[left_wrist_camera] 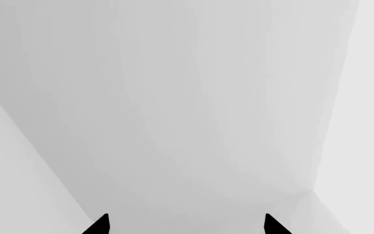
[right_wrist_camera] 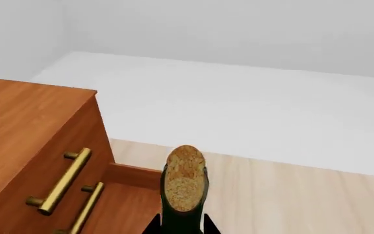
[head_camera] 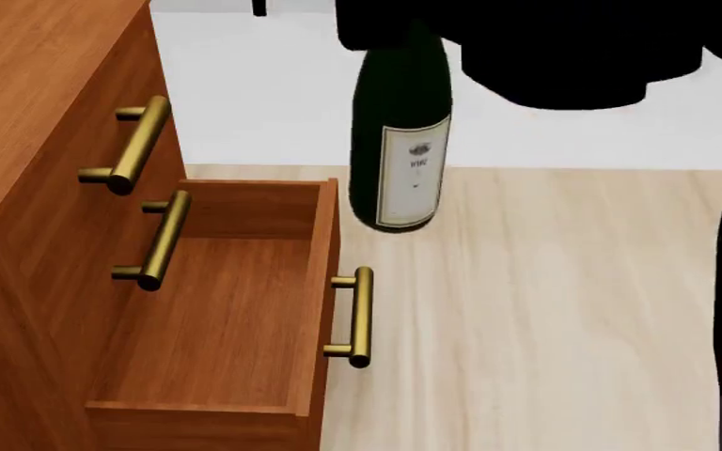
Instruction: Put the wine bottle in the bottom drawer of the cabinet.
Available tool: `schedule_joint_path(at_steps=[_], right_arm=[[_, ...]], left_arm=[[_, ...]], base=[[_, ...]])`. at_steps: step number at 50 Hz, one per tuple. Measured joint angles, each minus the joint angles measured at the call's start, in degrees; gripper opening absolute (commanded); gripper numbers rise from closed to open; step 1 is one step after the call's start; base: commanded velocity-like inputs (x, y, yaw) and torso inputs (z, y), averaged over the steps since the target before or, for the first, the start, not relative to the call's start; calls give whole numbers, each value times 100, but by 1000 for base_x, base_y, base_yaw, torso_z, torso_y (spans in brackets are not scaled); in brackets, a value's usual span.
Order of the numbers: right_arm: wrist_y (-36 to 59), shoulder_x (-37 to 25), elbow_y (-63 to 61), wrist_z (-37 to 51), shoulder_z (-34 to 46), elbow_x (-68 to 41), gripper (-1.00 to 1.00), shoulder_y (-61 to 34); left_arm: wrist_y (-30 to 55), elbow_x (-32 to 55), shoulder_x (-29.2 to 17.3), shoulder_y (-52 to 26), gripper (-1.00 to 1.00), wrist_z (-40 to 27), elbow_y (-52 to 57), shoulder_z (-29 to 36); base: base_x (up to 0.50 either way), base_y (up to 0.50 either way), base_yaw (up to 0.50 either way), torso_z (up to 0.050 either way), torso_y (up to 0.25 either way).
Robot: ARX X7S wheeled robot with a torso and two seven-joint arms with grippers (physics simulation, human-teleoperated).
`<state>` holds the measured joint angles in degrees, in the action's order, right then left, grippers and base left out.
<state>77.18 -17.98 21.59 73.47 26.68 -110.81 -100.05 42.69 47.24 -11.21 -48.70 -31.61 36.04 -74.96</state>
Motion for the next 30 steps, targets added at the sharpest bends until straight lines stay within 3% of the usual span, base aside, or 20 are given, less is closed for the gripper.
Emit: schedule_joint_path(at_steps=[15,30], right_arm=[[-56,626,1810,-997,491,322,-100,-558],[-260,1298,4041,-3397,1254,1236,-100,-1404]], left_arm=[[-31,-47,-12,52,100,16,14,84],[-44,-58,-32,101,100,17,34,138]], base=[[0,0,0,0,1],[0,0,0,1,0]])
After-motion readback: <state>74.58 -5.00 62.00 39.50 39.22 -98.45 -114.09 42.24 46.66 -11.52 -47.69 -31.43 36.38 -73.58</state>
